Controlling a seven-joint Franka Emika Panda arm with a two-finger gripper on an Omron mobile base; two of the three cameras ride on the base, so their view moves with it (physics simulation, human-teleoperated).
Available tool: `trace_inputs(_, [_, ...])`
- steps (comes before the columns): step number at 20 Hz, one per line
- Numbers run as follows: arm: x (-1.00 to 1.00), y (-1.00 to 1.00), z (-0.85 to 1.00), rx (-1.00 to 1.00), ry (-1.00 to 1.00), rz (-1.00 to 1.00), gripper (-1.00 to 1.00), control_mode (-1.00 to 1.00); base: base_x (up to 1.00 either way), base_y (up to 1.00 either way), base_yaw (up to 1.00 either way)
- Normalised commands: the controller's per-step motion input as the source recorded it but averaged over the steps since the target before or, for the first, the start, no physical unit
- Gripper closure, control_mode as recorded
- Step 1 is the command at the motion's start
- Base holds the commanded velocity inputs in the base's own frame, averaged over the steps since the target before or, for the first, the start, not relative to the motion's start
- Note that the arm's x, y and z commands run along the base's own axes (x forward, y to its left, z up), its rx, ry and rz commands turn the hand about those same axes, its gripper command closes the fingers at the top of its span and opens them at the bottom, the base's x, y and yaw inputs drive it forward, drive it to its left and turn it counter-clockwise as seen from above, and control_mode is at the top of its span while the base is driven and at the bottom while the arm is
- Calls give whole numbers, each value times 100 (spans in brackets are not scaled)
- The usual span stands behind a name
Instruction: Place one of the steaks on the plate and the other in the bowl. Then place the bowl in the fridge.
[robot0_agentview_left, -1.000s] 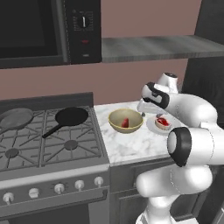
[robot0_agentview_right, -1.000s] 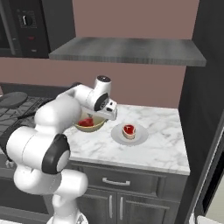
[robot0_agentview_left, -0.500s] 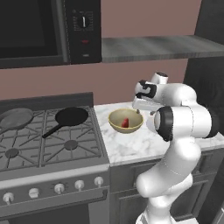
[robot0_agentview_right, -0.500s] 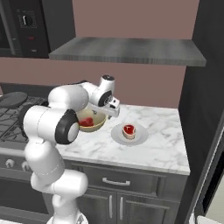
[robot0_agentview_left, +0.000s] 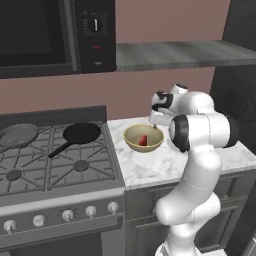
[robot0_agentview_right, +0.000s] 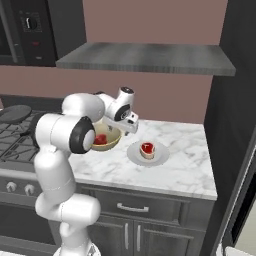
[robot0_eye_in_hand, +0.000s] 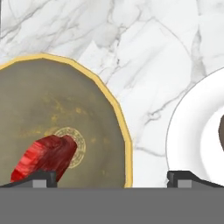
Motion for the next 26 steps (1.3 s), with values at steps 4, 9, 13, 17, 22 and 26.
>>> trace_inputs(4, [9, 0, -53, 4, 0, 5, -100, -100, 0, 0, 0])
trace_inputs(9, [13, 13, -40, 3, 0, 8, -100, -100, 0, 0, 0])
trace_inputs(13, [17, 28, -30, 1, 0, 7, -100, -100, 0, 0, 0])
trace_inputs(17, [3, 9, -23, 5, 0, 6, -100, -100, 0, 0, 0])
trace_inputs(22, [0, 8, -12, 3, 0, 5, 100, -100, 0, 0, 0])
trace_inputs(26, [0, 17, -4, 0, 0, 2, 100, -100, 0, 0, 0])
